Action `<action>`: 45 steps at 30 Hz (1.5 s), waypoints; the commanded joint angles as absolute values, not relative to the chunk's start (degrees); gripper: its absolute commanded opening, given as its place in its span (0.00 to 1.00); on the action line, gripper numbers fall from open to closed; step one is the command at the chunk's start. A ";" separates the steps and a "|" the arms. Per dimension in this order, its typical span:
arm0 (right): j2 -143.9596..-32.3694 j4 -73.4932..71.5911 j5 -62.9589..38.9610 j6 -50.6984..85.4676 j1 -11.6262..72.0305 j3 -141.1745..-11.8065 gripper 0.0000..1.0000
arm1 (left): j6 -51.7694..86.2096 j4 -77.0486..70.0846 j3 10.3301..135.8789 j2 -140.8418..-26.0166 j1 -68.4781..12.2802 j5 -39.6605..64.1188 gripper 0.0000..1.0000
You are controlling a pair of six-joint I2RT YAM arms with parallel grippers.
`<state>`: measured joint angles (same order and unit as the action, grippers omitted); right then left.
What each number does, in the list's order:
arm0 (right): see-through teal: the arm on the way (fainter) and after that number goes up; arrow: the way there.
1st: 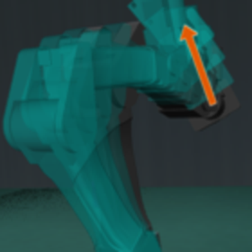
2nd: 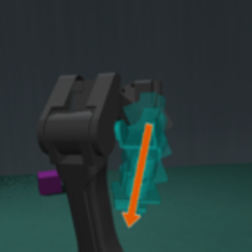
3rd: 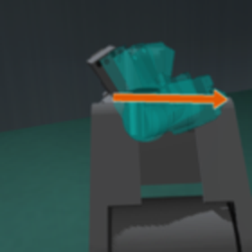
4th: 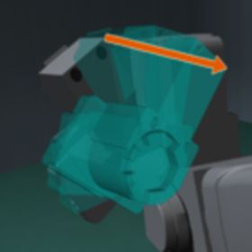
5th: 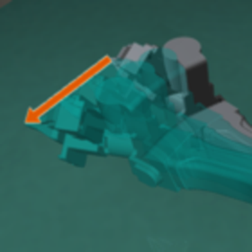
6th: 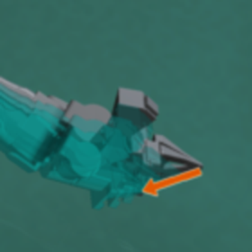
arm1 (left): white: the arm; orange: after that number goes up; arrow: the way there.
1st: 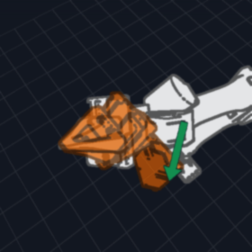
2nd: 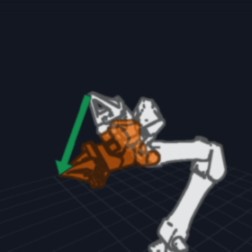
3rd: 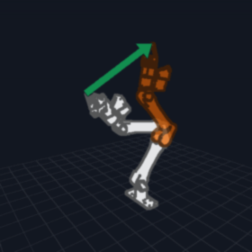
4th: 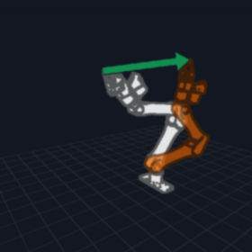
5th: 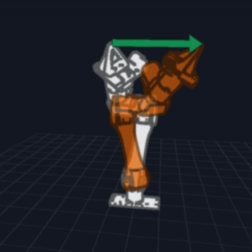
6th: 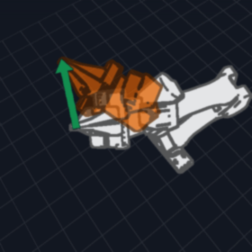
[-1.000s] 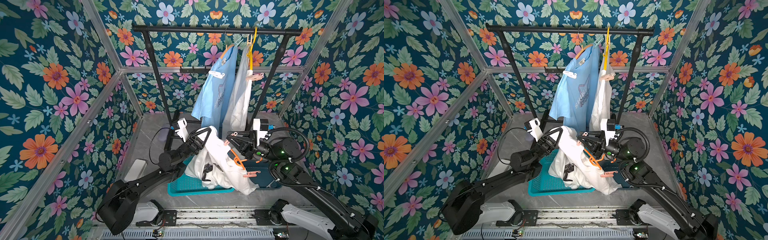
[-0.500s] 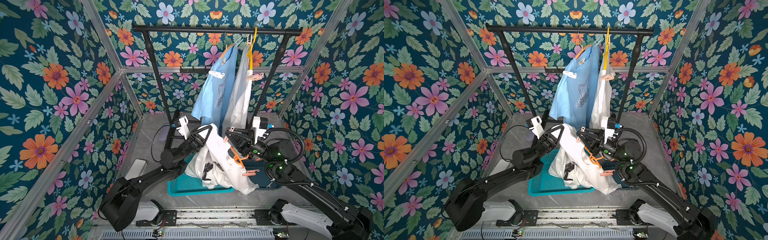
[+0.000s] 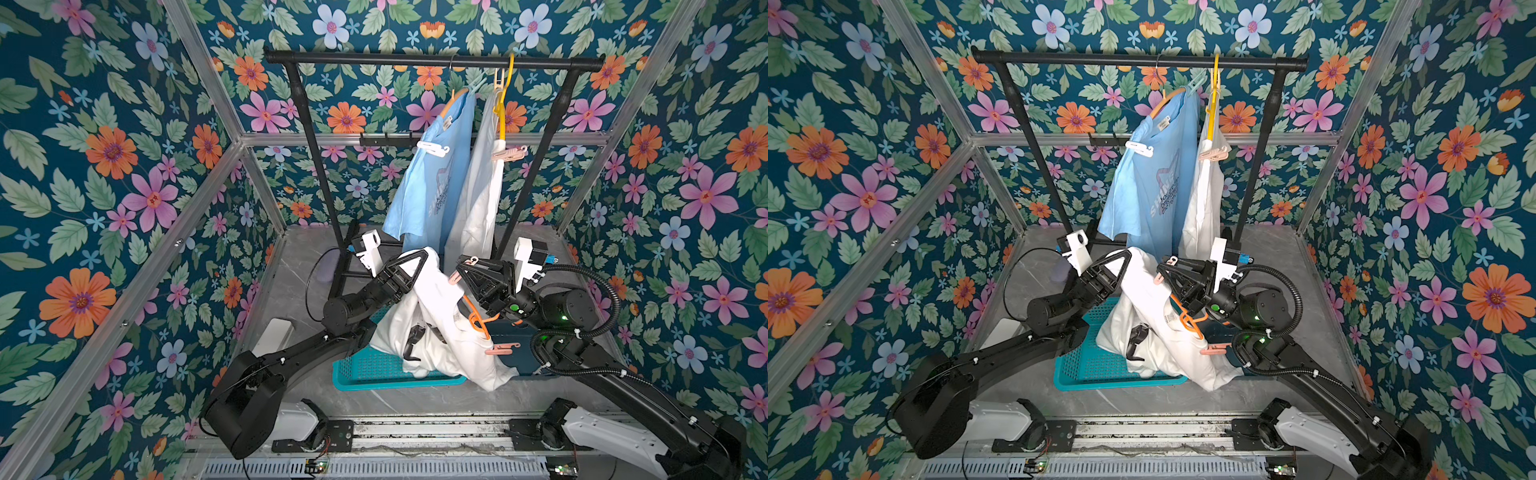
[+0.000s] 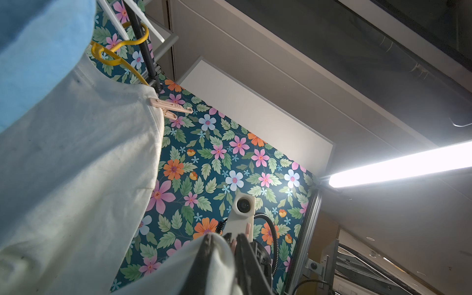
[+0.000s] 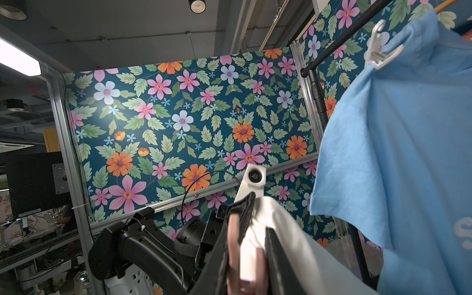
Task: Use clothespins to secure the t-shirt on both sides of the hanger
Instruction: Clamp the T-shirt on the hanger.
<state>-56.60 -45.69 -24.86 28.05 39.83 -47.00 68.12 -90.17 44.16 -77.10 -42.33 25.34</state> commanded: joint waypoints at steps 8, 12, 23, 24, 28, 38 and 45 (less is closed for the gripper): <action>-57.92 -45.63 -25.29 27.64 41.10 -45.28 0.00 | 70.48 -98.61 45.29 -77.17 -42.36 24.02 0.00; -57.55 -42.37 -26.70 27.60 42.66 -43.35 0.00 | 71.08 -98.61 46.65 -77.60 -42.39 24.19 0.00; -56.24 -30.67 -23.24 25.63 44.30 -41.24 0.00 | 70.44 -98.61 47.02 -77.08 -42.40 23.42 0.00; -56.50 -29.59 -24.11 24.92 44.32 -41.45 0.00 | 70.30 -98.56 47.02 -76.97 -42.42 23.37 0.00; -56.95 -27.27 -24.87 24.66 44.47 -41.26 0.00 | 70.02 -98.58 47.41 -77.10 -42.38 22.95 0.00; -54.61 -18.28 -16.15 21.57 44.47 -45.58 0.01 | 69.81 -98.61 46.12 -77.21 -42.32 22.76 0.00; -53.02 -9.78 -10.29 18.72 44.47 -56.09 0.99 | 69.63 -98.61 45.18 -78.36 -42.10 22.34 0.00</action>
<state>-53.52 -16.47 -13.91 20.58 44.49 -53.28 68.82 -89.10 45.01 -78.13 -42.02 23.70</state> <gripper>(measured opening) 0.880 0.181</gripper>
